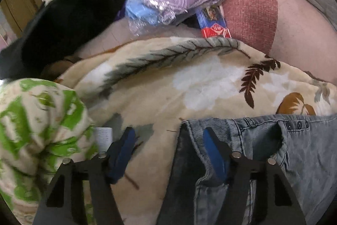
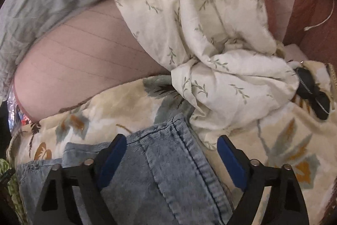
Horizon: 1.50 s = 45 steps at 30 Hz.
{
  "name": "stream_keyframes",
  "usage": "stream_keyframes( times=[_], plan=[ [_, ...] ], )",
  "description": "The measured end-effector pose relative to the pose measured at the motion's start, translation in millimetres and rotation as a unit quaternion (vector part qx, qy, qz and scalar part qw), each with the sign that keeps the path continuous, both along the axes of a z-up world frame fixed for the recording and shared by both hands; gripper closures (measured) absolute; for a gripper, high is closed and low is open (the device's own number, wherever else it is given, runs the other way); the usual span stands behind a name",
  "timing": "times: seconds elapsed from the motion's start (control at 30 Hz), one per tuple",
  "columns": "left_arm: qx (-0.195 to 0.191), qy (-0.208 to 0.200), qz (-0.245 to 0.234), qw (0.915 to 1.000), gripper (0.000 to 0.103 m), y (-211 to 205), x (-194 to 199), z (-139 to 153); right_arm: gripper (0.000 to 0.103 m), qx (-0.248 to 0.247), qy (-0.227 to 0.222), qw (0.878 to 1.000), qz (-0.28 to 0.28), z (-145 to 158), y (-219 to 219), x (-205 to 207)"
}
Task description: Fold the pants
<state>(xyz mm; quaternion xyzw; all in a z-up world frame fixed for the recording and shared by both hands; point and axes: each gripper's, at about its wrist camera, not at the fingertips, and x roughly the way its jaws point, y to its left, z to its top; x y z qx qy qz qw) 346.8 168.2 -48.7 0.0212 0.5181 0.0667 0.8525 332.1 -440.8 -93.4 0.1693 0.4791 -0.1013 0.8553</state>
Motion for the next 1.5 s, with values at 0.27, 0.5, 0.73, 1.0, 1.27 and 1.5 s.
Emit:
stream_keyframes(
  times=[0.27, 0.5, 0.73, 1.0, 1.27, 1.5],
  plan=[
    [-0.021, 0.027, 0.009, 0.9994, 0.035, -6, 14, -14, 0.018, -0.009, 0.027, 1.0, -0.008, -24, -5, 16],
    [-0.043, 0.042, 0.015, 0.9981, 0.051, -7, 32, -25, 0.029, -0.029, 0.037, 0.999, 0.009, -27, 9, 32],
    [-0.081, 0.044, 0.013, 0.9957, 0.068, -7, 44, -26, 0.036, -0.024, 0.037, 0.999, 0.011, -29, 18, 32],
    [-0.108, 0.056, 0.021, 0.9923, 0.068, 3, 40, -29, 0.035, -0.025, 0.024, 0.999, 0.024, -32, 19, 31],
    [-0.119, 0.058, 0.006, 0.9912, 0.068, -5, 37, -29, 0.034, -0.016, 0.012, 0.999, 0.026, -36, 8, 21],
    [-0.134, 0.06, 0.013, 0.9891, 0.097, -11, 43, -46, 0.051, -0.037, 0.016, 0.999, 0.032, -36, 13, 27]
  ],
)
